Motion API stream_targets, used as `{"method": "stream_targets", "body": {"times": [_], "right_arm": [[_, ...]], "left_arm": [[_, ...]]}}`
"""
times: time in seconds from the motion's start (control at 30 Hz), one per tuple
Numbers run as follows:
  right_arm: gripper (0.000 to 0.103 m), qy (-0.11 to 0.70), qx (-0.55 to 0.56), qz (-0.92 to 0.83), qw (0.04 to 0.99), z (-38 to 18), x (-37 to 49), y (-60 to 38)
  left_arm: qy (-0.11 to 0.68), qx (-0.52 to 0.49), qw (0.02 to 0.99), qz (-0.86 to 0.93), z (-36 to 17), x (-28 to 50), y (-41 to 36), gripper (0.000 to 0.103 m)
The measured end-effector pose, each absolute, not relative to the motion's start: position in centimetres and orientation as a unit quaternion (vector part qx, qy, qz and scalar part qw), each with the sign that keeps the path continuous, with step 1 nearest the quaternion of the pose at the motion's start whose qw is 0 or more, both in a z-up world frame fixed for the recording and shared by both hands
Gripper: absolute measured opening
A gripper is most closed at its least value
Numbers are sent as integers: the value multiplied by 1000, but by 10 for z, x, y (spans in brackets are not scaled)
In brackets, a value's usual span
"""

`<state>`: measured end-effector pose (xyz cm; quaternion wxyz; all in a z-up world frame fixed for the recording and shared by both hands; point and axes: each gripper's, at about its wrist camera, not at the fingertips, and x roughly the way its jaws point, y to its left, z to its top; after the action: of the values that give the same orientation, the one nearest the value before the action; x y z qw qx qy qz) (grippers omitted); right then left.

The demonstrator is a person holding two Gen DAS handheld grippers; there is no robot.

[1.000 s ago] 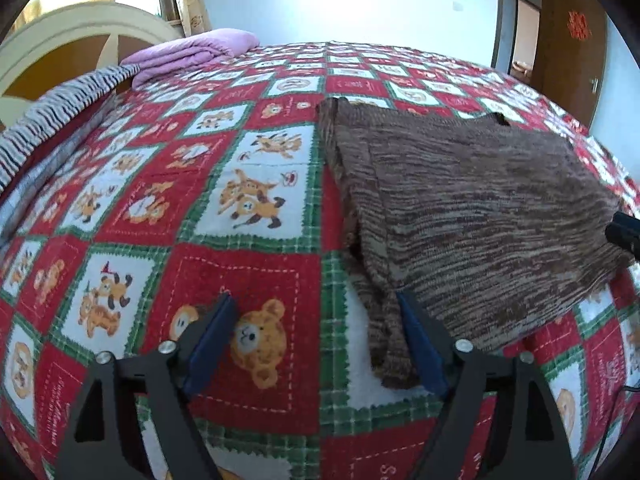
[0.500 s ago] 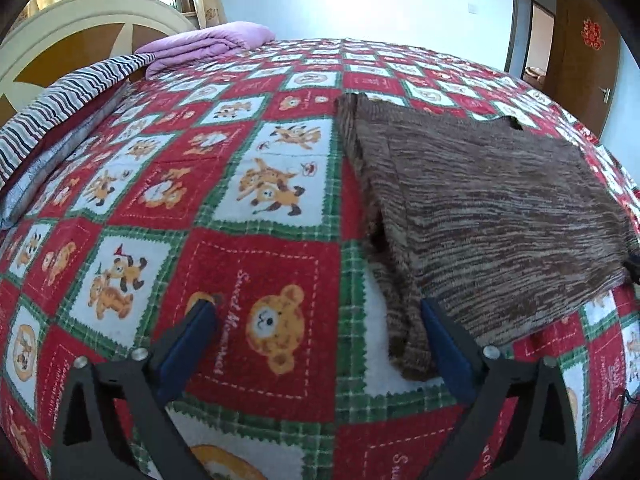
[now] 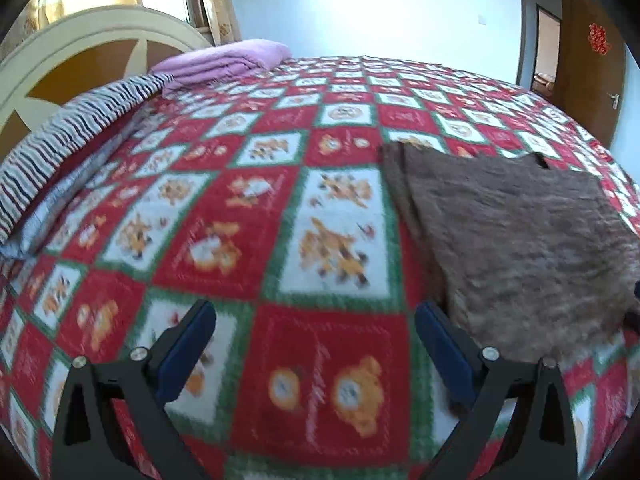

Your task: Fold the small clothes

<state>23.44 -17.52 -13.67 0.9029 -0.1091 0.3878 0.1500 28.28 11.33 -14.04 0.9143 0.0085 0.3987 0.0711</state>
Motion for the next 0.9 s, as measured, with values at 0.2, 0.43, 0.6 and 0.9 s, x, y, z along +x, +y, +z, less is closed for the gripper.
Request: {"method": "stream_targets", "body": {"times": [0.2,0.43,0.6,0.9], "right_arm": [[59,354,-184,193,897,-138,225,-103],[59,325,-254,219,884,-150,214,-50],[59,322,-278,226,876,-162,211,-30],[59,306,-301,216,877,-164,212,-3]], "left_arm": [[397,7,915,75,-138,311,111,102],[386,15,920,73,-131,333,97,102],[384,17,921,64,-132,343,90,102],[390,0,920,46,-137,359,86,102]]}}
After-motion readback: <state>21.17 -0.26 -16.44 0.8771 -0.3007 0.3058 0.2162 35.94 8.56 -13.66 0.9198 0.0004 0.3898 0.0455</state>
